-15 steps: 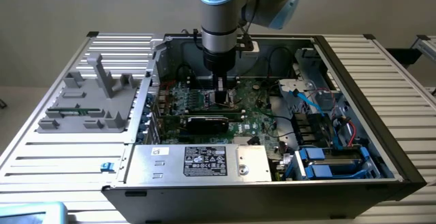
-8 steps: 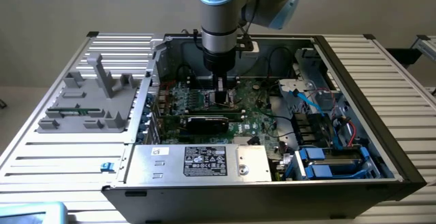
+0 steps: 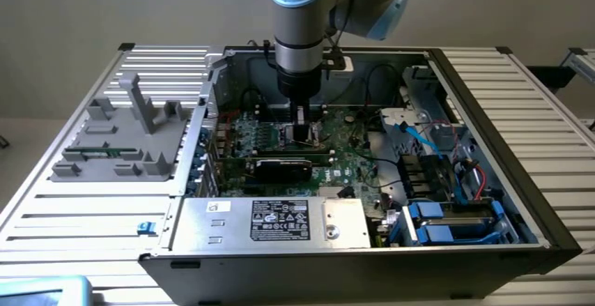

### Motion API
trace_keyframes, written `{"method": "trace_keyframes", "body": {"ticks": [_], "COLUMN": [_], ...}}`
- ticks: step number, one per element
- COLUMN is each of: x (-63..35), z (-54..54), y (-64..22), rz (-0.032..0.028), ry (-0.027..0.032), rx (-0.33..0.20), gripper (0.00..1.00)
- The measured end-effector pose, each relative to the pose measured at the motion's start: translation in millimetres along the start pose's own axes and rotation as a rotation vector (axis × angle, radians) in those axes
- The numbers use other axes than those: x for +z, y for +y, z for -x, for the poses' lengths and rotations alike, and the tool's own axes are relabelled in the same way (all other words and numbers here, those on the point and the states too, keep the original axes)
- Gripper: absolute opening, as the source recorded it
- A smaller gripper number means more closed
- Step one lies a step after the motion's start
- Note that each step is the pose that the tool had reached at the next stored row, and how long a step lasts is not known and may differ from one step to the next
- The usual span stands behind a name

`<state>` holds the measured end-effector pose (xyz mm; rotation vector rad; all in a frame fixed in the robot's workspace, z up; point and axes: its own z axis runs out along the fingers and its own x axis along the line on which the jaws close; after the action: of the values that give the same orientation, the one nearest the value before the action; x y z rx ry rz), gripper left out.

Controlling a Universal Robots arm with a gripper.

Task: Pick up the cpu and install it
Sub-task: 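Place the cpu into insertion slot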

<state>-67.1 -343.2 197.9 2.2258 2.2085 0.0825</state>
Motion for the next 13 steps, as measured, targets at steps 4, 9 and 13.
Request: {"method": "trace_keyframes", "body": {"ticks": [4,9,13], "x": [0.2,0.1,0.2], "z": [0.1,0.1,0.0], "y": [-0.4,-1.6,-2.6], "rz": [0.0016,0.0108,0.0179], "ry": [0.0000,0.0031,0.0046], "rx": [0.000,0.000,0.000], "gripper": [0.54,0.54,0.54]}}
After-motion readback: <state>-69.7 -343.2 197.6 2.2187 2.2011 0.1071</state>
